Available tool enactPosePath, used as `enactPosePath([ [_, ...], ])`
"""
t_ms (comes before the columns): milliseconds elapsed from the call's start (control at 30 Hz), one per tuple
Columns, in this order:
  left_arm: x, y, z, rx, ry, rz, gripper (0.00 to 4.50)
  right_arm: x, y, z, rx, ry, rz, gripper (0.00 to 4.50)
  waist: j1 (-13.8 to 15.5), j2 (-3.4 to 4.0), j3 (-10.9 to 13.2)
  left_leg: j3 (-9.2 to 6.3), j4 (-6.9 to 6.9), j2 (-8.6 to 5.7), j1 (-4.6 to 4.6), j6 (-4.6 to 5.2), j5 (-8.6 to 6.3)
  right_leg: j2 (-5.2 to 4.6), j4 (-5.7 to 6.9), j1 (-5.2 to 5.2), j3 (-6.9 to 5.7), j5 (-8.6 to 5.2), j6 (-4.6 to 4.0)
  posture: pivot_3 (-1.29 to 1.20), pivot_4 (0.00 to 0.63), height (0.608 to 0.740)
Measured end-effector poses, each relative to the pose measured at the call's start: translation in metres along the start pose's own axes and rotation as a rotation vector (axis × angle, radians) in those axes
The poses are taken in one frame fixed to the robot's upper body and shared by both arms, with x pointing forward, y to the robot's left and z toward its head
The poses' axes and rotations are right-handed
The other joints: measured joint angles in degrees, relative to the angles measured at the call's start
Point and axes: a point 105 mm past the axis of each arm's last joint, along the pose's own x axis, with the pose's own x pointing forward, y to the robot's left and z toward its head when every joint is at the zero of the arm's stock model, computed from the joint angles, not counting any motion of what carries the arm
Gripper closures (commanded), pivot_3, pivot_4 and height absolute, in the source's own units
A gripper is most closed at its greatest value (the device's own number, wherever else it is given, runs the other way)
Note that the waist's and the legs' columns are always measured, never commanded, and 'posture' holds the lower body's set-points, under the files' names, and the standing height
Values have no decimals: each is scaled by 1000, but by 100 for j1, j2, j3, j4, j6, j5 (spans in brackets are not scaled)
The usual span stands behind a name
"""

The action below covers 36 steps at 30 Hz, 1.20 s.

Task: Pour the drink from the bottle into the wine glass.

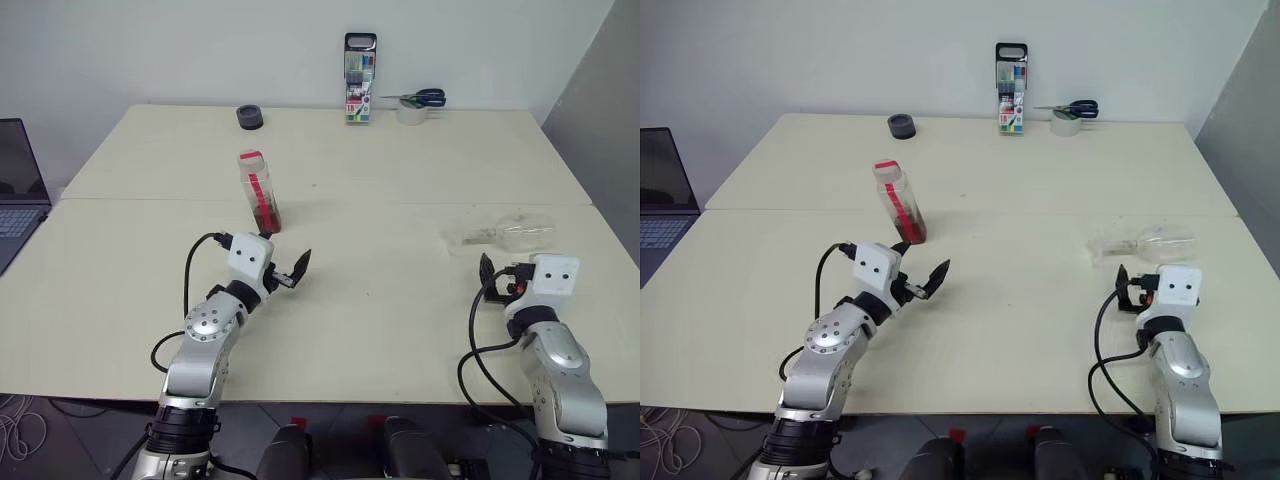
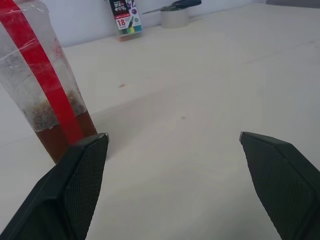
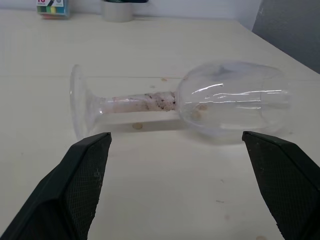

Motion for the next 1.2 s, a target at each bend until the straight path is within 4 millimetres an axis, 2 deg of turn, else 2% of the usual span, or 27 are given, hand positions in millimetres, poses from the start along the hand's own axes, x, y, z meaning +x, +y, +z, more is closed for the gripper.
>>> enactPosePath([
  [833, -1, 8, -3, 40, 21, 70, 17, 2, 5, 0, -14, 4, 46, 0, 0, 0, 0, 0, 0, 0, 0, 0, 0, 0, 0, 0, 0, 0, 0, 0, 150, 740],
  [1067, -1, 13, -9, 72, 42, 108, 17, 2, 15, 1, 2, 3, 122, 0, 0, 0, 0, 0, 0, 0, -1, 0, 0, 0, -1, 0, 0, 0, 0, 0, 150, 740],
  [1200, 0, 11, -11, 38, 51, 117, 17, -6, 40, 9, 5, -10, 339, 0, -4, 0, 0, -1, 0, 0, -1, 0, 0, 0, -2, 0, -1, 0, 0, 0, 150, 740],
])
